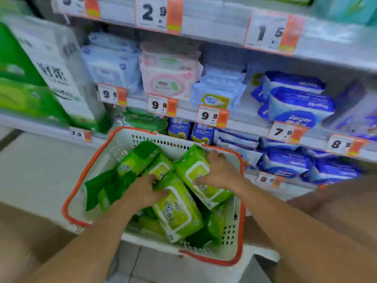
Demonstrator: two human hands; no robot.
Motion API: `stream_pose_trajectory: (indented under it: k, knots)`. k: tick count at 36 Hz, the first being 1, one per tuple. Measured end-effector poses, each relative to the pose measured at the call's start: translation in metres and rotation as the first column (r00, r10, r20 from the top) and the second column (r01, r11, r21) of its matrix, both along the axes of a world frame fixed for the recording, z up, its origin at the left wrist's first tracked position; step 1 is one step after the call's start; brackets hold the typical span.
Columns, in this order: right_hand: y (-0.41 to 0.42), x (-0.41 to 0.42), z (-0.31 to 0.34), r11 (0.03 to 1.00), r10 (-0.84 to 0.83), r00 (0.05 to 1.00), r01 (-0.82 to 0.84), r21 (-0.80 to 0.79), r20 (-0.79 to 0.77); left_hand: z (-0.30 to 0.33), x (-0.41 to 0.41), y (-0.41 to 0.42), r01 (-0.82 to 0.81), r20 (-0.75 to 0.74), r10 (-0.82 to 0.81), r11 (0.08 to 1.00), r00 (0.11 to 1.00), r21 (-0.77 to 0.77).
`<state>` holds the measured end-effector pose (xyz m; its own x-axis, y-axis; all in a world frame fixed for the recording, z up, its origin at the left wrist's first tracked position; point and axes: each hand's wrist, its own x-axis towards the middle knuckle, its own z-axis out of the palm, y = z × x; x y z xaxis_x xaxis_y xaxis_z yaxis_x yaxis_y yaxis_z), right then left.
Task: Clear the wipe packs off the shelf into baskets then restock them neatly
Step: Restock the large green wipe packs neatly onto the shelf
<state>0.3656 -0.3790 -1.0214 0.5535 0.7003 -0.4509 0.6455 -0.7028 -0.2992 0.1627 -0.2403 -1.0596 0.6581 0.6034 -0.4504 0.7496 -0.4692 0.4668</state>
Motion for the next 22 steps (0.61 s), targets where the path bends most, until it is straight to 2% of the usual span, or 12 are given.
stream_pose_trajectory:
  k: [1,3,5,7,10,13,18,20,22]
  knots:
    - [0.001,0.001,-0.001,0.999,-0.032,1.000,0.032,0.006,0.000,-0.005,-0.006,-0.004,-0.029,0.003,0.030,0.996,1.000,-0.080]
    - [0.005,0.012,-0.005,0.997,-0.031,0.998,0.027,-0.079,-0.055,-0.010,-0.012,-0.007,-0.035,0.050,0.043,0.989,0.998,-0.144]
    - [0.004,0.020,-0.008,0.978,0.000,0.988,-0.031,-0.206,-0.151,-0.011,-0.012,-0.004,-0.006,0.052,0.013,0.992,0.999,-0.128]
    - [0.001,0.025,-0.017,0.969,-0.062,0.962,-0.005,-0.247,-0.264,-0.007,-0.008,0.002,0.001,0.067,0.005,0.995,0.998,-0.097]
    - [-0.003,0.030,-0.041,0.979,-0.175,0.934,0.131,-0.156,-0.312,-0.001,0.002,0.011,-0.063,0.155,0.079,0.992,0.985,-0.106]
    - [-0.004,0.023,-0.048,0.982,-0.164,0.943,0.128,-0.137,-0.291,0.000,0.005,0.019,-0.084,0.181,0.121,0.977,0.976,-0.197]
    - [-0.013,0.006,-0.015,0.987,-0.159,0.949,0.155,-0.036,-0.271,0.006,0.010,0.018,-0.100,0.215,0.190,0.923,0.958,-0.371]
    - [-0.014,0.009,0.013,0.987,-0.159,0.950,0.162,-0.010,-0.269,0.023,0.014,0.017,-0.053,0.279,0.173,0.919,0.945,-0.391]
    - [-0.014,0.011,0.054,0.992,-0.110,0.933,0.123,0.016,-0.344,0.050,0.019,0.019,-0.021,0.360,0.194,0.901,0.912,-0.433]
